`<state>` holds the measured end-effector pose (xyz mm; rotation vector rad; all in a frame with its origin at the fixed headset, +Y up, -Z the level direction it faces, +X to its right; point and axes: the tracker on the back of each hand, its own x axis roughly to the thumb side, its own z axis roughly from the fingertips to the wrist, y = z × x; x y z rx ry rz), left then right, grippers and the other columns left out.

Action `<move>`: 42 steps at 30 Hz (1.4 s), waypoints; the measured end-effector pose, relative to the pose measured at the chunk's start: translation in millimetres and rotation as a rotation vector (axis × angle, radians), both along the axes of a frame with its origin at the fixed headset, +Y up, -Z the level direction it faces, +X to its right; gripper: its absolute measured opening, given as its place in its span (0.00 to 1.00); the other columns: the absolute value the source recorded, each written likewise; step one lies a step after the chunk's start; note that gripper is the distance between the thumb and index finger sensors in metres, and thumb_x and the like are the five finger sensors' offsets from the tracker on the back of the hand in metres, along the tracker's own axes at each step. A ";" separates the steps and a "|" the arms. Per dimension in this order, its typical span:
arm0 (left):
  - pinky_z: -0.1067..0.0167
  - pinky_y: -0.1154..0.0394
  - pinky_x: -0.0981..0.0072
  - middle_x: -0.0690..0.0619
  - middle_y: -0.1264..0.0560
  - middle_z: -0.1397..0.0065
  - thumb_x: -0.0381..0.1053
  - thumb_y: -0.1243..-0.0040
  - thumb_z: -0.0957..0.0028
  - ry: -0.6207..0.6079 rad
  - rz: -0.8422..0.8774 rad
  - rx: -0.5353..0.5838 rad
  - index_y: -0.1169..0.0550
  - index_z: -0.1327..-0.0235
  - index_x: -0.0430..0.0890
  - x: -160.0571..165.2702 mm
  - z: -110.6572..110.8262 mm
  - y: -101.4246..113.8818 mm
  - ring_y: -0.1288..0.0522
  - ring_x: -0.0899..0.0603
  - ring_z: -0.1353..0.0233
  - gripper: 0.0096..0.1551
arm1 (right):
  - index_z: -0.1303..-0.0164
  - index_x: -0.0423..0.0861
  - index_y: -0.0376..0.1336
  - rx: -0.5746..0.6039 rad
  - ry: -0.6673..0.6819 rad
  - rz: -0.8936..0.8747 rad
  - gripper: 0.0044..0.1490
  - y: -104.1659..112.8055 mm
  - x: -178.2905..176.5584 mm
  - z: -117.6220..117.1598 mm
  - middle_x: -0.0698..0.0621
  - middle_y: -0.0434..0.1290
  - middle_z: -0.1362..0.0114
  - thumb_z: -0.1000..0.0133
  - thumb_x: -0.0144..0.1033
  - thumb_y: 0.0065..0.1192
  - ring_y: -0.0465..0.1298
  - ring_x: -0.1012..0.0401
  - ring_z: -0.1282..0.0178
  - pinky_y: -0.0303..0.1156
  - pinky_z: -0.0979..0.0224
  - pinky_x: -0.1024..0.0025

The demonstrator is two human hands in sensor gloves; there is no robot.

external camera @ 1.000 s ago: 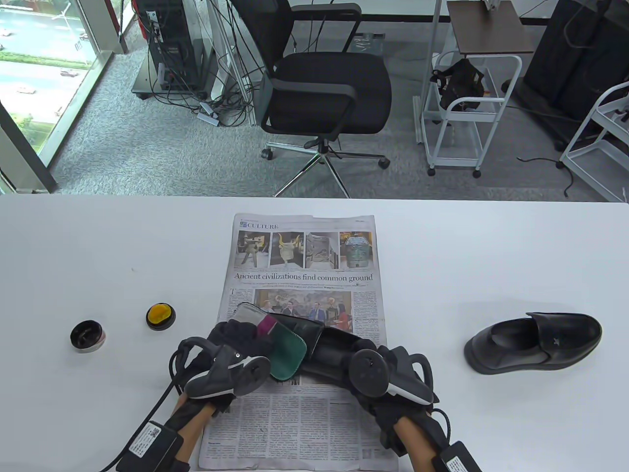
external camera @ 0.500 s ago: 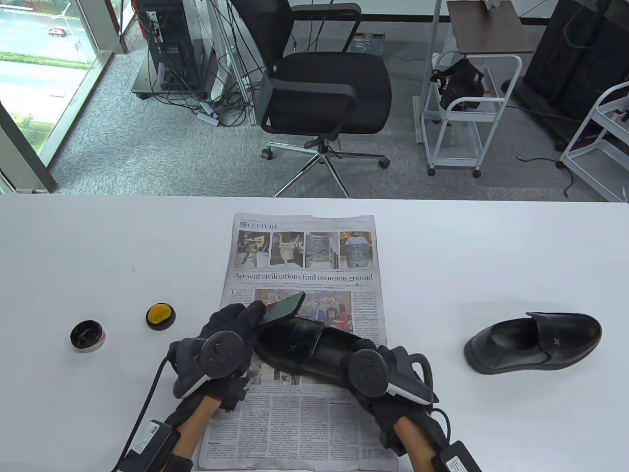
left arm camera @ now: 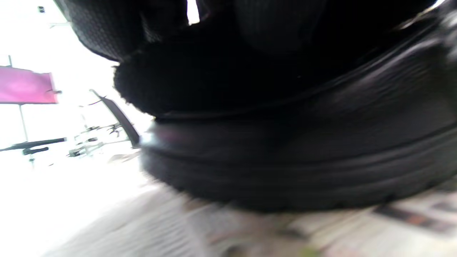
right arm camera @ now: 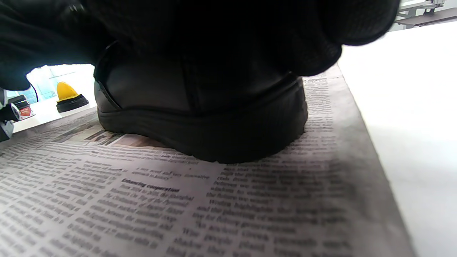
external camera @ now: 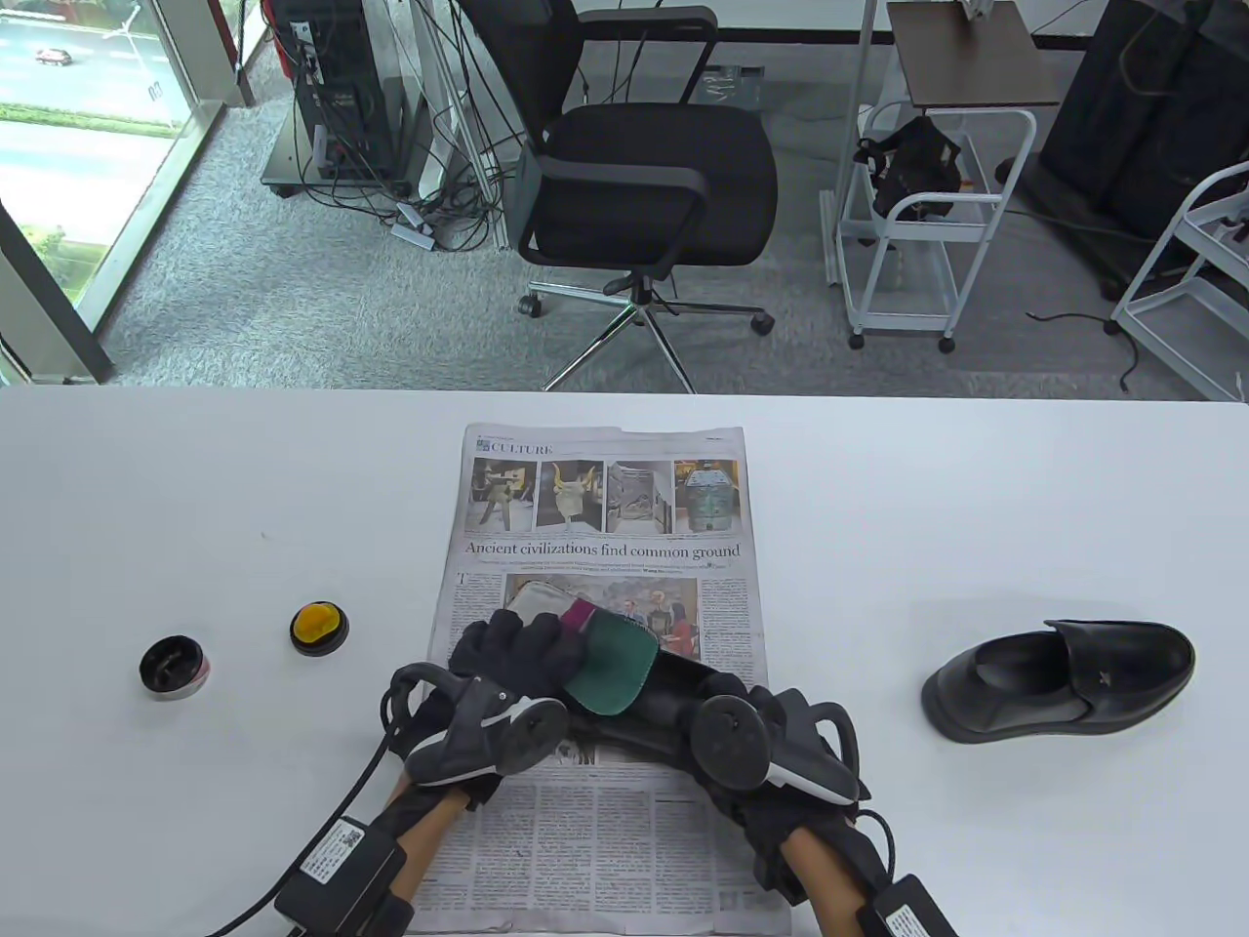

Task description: Dip and apply built-in sponge shoe polish on shoes

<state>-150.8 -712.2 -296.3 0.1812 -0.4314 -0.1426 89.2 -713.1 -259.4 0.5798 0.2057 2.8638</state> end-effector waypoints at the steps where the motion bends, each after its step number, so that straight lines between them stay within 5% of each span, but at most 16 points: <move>1: 0.34 0.30 0.33 0.45 0.27 0.20 0.48 0.44 0.38 0.023 -0.013 0.003 0.29 0.26 0.56 -3.2 -1.4 -0.6 0.27 0.27 0.26 0.25 | 0.43 0.51 0.66 -0.001 -0.003 -0.004 0.23 -0.1 -0.1 0.1 0.46 0.61 0.28 0.48 0.44 0.60 0.73 0.38 0.43 0.69 0.36 0.36; 4: 0.34 0.29 0.34 0.43 0.25 0.22 0.50 0.45 0.37 0.140 -0.047 0.010 0.29 0.26 0.54 -22.7 -5.3 0.8 0.26 0.27 0.27 0.24 | 0.44 0.51 0.67 0.006 0.001 -0.001 0.23 -0.3 -0.4 -0.2 0.46 0.62 0.28 0.48 0.44 0.60 0.74 0.38 0.43 0.69 0.36 0.36; 9: 0.36 0.26 0.36 0.44 0.20 0.28 0.51 0.44 0.37 0.264 0.143 0.010 0.26 0.28 0.51 -55.5 -3.4 15.0 0.22 0.29 0.31 0.24 | 0.43 0.51 0.67 0.003 -0.001 -0.003 0.23 -0.3 -0.6 -0.1 0.46 0.62 0.28 0.48 0.44 0.60 0.74 0.38 0.43 0.69 0.36 0.36; 16: 0.38 0.25 0.36 0.43 0.19 0.31 0.53 0.43 0.37 0.125 0.545 -0.029 0.24 0.29 0.48 -47.4 13.0 36.3 0.21 0.30 0.33 0.24 | 0.43 0.51 0.67 0.001 -0.002 -0.005 0.23 -0.4 -0.6 -0.2 0.46 0.61 0.28 0.48 0.44 0.60 0.74 0.38 0.43 0.69 0.36 0.36; 21: 0.35 0.29 0.34 0.41 0.22 0.27 0.54 0.43 0.37 -0.177 0.458 -0.109 0.24 0.29 0.51 -11.1 23.1 35.2 0.26 0.28 0.29 0.24 | 0.43 0.51 0.67 0.002 0.000 -0.003 0.23 -0.5 -0.4 -0.2 0.46 0.61 0.28 0.48 0.44 0.60 0.74 0.38 0.43 0.69 0.36 0.36; 25: 0.34 0.30 0.34 0.44 0.21 0.36 0.50 0.39 0.41 -0.239 0.260 -0.196 0.26 0.27 0.51 4.8 25.8 26.4 0.25 0.33 0.33 0.27 | 0.43 0.51 0.67 -0.002 -0.006 -0.011 0.23 -0.7 -0.2 0.0 0.46 0.61 0.28 0.48 0.44 0.60 0.73 0.38 0.43 0.68 0.36 0.36; 31: 0.33 0.32 0.34 0.47 0.25 0.38 0.49 0.34 0.43 -0.197 0.011 -0.175 0.24 0.30 0.55 -8.1 19.4 17.8 0.27 0.35 0.35 0.26 | 0.43 0.51 0.67 -0.005 -0.008 -0.014 0.23 -0.7 -0.1 -0.1 0.46 0.61 0.28 0.48 0.44 0.60 0.73 0.37 0.43 0.68 0.36 0.36; 36: 0.33 0.32 0.34 0.47 0.28 0.39 0.47 0.35 0.41 -0.084 0.072 -0.127 0.22 0.33 0.55 -33.8 7.7 21.9 0.28 0.37 0.36 0.22 | 0.43 0.51 0.67 -0.005 -0.004 -0.011 0.23 -0.5 0.1 -0.3 0.46 0.61 0.28 0.48 0.44 0.60 0.73 0.37 0.43 0.68 0.36 0.36; 42: 0.35 0.32 0.33 0.45 0.28 0.38 0.51 0.38 0.39 0.051 0.353 -0.032 0.24 0.29 0.51 -45.9 4.8 28.4 0.28 0.36 0.36 0.24 | 0.43 0.51 0.67 -0.005 -0.004 -0.012 0.23 -0.5 0.1 -0.6 0.46 0.61 0.28 0.48 0.44 0.60 0.73 0.38 0.43 0.68 0.36 0.36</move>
